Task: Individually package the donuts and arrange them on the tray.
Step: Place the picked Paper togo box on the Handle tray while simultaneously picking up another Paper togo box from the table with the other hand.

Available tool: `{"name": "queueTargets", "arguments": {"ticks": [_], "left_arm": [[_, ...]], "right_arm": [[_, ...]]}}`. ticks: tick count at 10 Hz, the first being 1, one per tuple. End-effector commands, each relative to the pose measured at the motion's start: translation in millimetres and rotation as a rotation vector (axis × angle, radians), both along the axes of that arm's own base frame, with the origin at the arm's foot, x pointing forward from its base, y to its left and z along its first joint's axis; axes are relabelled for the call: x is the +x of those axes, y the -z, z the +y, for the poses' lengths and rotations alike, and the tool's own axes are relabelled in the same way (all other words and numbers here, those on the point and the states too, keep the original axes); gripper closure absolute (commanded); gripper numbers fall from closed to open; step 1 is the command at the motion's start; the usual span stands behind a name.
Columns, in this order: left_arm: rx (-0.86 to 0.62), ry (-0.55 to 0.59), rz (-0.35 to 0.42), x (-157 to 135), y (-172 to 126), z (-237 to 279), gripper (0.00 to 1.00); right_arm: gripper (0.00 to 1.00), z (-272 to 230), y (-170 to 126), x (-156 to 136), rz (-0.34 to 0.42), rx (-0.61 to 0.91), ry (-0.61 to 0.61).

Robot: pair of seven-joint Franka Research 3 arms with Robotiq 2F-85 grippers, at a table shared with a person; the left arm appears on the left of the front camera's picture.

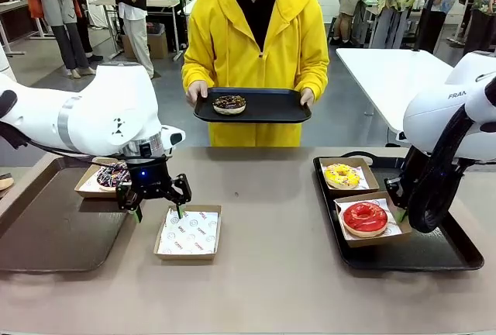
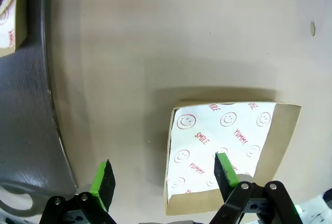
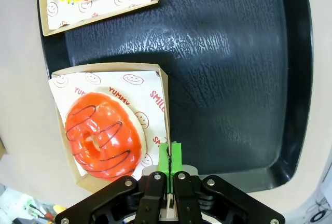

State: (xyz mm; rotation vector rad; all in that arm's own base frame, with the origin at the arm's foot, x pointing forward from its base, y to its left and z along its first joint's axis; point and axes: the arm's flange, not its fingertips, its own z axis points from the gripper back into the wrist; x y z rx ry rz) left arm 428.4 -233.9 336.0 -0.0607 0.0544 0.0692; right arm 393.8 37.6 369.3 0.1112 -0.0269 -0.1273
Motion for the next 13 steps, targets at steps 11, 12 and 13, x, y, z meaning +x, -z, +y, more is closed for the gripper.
{"name": "queueTargets", "arguments": {"ticks": [11,12,13], "left_arm": [[0.026,0.165,-0.054,-8.9,11.2,-8.5,1.0],[0.027,0.163,-0.053,-8.8,10.0,-8.5,1.0],[0.025,0.162,-0.052,-8.8,8.7,-8.5,1.0]], "right_arm": [[0.0,-5.8,12.2,-3.9,0.042,-0.022,0.007],[0.0,-5.7,11.6,-3.9,0.042,-0.02,0.005],[0.0,-5.4,11.2,-4.2,0.043,-0.014,0.0]]}}
